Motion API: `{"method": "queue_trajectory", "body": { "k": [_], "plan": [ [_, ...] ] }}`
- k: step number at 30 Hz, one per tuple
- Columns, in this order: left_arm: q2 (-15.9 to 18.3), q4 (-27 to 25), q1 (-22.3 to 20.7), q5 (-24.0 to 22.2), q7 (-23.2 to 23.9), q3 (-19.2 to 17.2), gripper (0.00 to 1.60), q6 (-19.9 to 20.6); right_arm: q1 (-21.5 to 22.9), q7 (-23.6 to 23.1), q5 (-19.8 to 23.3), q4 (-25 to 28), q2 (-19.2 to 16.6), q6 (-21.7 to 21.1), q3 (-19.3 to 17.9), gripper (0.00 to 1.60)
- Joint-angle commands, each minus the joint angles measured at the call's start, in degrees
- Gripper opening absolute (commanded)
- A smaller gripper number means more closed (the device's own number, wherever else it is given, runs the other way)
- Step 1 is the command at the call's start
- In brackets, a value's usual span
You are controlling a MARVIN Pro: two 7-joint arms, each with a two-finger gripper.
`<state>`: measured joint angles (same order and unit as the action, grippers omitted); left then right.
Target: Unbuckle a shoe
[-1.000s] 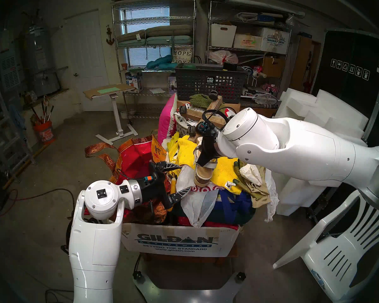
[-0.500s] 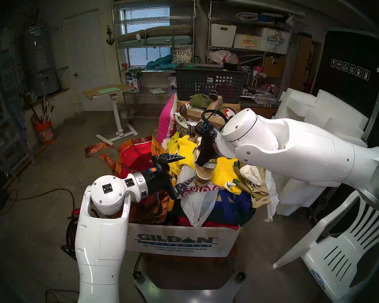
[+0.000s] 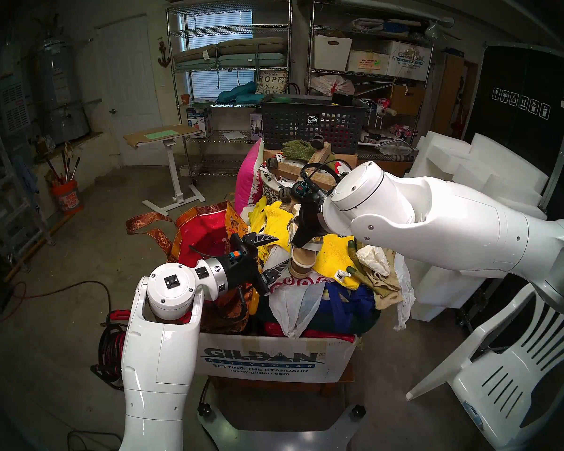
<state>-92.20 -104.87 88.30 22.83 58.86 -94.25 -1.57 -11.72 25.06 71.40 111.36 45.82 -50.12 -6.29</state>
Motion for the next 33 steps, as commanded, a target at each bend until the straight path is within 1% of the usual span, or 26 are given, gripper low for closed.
{"method": "queue_trajectory", "body": {
  "k": [1,2,3,5,9,10,11,14,15,16,20,22,33],
  "plan": [
    [-0.44,-0.1,-1.03,0.38,-2.7,0.72,1.27,0.43,0.84,0.58,0.15,0.05,-0.2,0.47,-1.3,0.06],
    [-0.49,0.09,-1.07,0.62,-3.65,0.98,1.19,0.42,0.84,0.6,0.18,0.05,-0.21,0.47,-1.3,0.07],
    [-0.47,0.81,-1.39,0.9,-3.52,1.0,1.15,-1.54,0.83,0.61,0.21,0.05,-0.21,0.47,-1.3,0.07],
    [-0.49,1.17,-1.29,0.48,-4.38,1.25,1.1,-1.07,0.82,0.65,0.24,0.05,-0.23,0.51,-1.3,0.07],
    [-0.5,1.56,-1.28,0.42,-5.05,1.62,1.07,-1.08,0.79,0.8,0.33,0.03,-0.26,0.54,-1.33,0.08],
    [-0.49,1.72,-1.33,0.45,-5.24,1.76,0.9,-1.11,0.8,0.78,0.34,0.03,-0.27,0.54,-1.33,0.08],
    [-0.51,1.91,-1.47,0.61,-5.23,1.86,0.85,-1.08,0.83,0.69,0.36,0.01,-0.29,0.53,-1.32,0.08],
    [-0.53,2.39,-1.63,0.74,-6.21,2.27,1.02,-1.19,0.87,0.6,0.38,0.01,-0.32,0.53,-1.34,0.08],
    [-0.52,2.56,-1.64,0.64,-7.13,2.49,1.02,-1.32,0.87,0.62,0.37,0.03,-0.33,0.58,-1.36,0.09],
    [-0.53,2.7,-1.84,0.6,-7.02,2.53,1.06,-1.07,0.88,0.6,0.37,0.04,-0.33,0.59,-1.37,0.09],
    [-0.64,2.67,-2.18,0.3,-6.48,2.22,1.12,-0.98,0.89,0.59,0.47,0.01,-0.31,0.59,-1.44,0.09],
    [-0.42,1.44,-1.8,-0.3,-5.73,1.72,1.12,-0.47,0.9,0.7,0.44,-0.01,-0.3,0.63,-1.48,0.08],
    [0.32,-1.18,0.23,-2.71,-2.85,-0.63,1.12,0.01,1.14,0.61,0.14,-0.42,-0.66,0.63,-1.53,0.09]
  ]
}}
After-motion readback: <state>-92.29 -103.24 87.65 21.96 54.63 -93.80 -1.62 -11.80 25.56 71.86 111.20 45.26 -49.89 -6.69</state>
